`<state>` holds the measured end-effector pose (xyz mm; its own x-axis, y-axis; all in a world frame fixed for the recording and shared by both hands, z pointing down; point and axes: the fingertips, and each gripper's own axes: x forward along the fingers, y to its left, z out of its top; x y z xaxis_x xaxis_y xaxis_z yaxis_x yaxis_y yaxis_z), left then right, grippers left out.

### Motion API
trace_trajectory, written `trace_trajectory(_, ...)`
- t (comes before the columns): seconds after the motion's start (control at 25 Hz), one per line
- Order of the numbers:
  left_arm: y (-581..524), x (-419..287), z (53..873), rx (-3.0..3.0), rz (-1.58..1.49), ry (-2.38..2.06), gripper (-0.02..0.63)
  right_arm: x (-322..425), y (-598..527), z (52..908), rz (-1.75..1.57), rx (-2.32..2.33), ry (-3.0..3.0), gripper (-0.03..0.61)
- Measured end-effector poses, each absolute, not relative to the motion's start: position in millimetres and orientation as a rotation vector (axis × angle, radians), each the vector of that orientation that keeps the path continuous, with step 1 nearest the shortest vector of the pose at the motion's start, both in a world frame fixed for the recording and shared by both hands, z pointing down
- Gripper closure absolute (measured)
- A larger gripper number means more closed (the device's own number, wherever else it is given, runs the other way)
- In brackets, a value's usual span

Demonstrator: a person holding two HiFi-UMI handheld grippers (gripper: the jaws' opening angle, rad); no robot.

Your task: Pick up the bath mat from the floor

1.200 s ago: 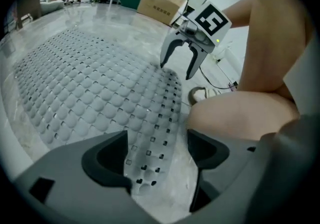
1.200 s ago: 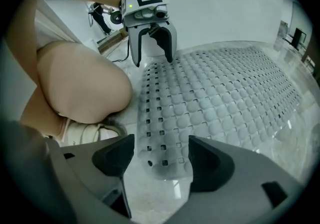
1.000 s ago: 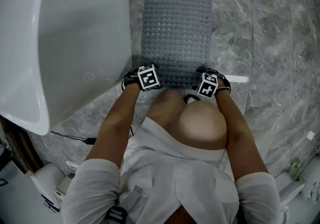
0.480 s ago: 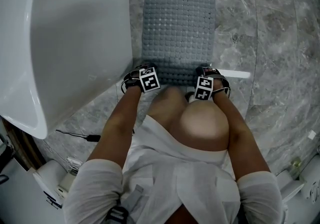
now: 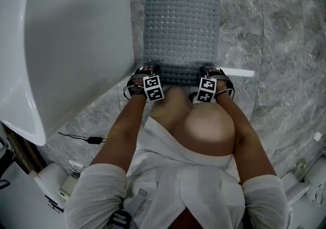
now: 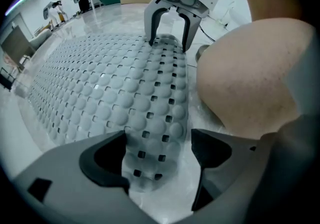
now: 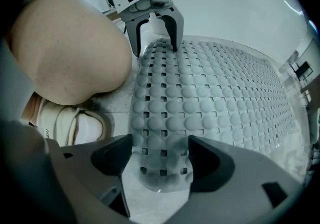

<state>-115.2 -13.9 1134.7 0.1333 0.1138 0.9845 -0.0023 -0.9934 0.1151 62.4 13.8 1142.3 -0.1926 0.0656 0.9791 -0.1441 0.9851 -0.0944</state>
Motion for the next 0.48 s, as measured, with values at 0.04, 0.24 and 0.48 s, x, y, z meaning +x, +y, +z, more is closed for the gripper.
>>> trace_trajectory(0.04,-14,-115,1136,2.302,2.023,0.113,0.201,62,14,1142,0.191,0.059,-1.757,0.227)
trace_trajectory(0.24,-17,-116,1135,2.299,2.05,0.105,0.239,62,14,1138,0.216,0.06,-1.758,0.229)
trace_trajectory(0.48,-31,-116,1133,2.255,2.041,0.101,0.368,61,10,1135,0.263,0.07,-1.76,0.249)
